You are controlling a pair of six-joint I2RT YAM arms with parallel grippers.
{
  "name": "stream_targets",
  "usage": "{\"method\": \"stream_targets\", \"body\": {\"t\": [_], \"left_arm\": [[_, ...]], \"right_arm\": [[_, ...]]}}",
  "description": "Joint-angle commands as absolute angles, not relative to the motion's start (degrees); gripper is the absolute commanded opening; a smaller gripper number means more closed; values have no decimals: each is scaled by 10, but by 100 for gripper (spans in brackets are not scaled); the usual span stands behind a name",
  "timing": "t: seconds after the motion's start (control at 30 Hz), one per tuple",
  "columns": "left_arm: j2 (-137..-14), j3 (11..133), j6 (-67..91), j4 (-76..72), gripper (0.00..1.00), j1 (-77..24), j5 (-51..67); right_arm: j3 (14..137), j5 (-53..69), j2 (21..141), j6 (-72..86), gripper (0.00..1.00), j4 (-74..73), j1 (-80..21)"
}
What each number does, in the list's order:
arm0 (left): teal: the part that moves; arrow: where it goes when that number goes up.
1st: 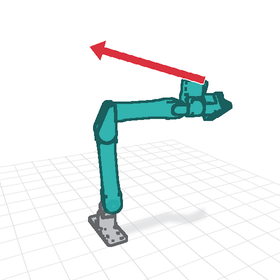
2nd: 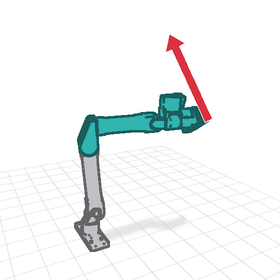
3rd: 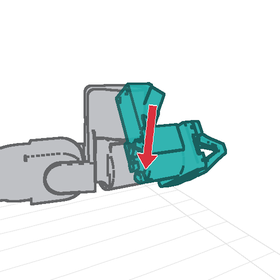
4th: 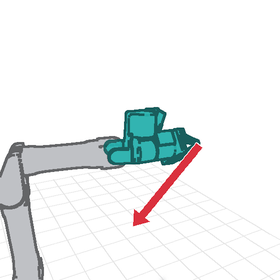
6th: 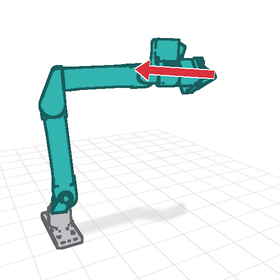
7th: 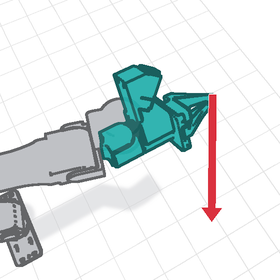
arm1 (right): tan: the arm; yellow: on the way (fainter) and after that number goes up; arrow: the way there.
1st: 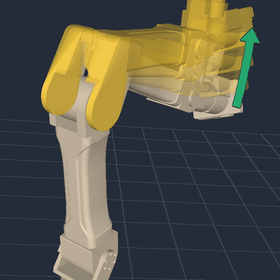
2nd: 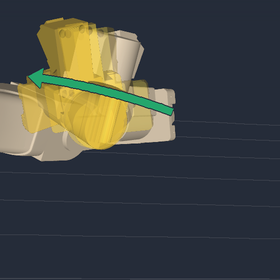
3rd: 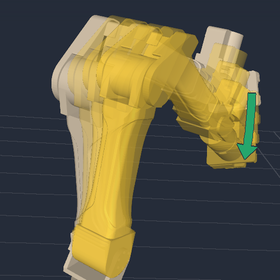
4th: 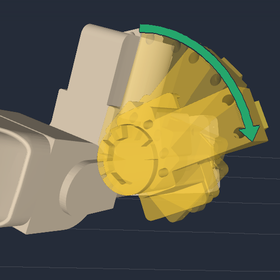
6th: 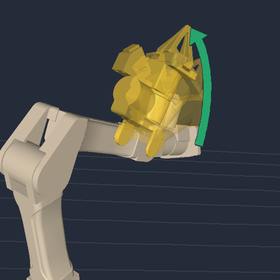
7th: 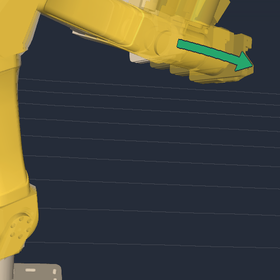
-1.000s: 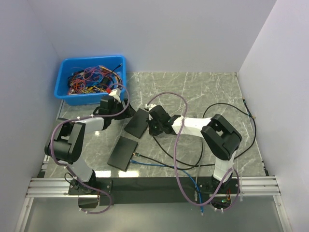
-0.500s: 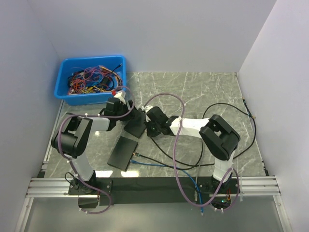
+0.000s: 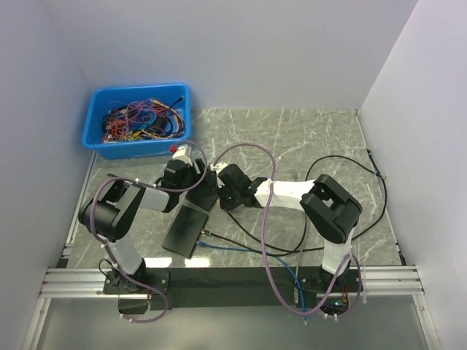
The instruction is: Insert the plug into the switch port
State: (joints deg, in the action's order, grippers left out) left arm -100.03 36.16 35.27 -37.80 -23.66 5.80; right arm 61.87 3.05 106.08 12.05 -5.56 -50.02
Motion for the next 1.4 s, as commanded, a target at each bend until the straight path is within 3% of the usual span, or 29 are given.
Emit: {"method": "stream_targets", "body": {"t": [0.0,0.2,0.67,1.37], "left_arm": [[-982,315,381,-394,73,-254,55],[-965,272,388,-439,73,-266,18],[-1004,303,393,-408,71,-268,7],[-1015,313,394,-400,70,-268,13]], "right_arm": [[628,1,1042,118,0,-26,-504],[627,-24,1030,125,0,-36,-503],[626,27,1024,118,0,-12,-510],[640,-16,1020,109,0,-18,-527]]}}
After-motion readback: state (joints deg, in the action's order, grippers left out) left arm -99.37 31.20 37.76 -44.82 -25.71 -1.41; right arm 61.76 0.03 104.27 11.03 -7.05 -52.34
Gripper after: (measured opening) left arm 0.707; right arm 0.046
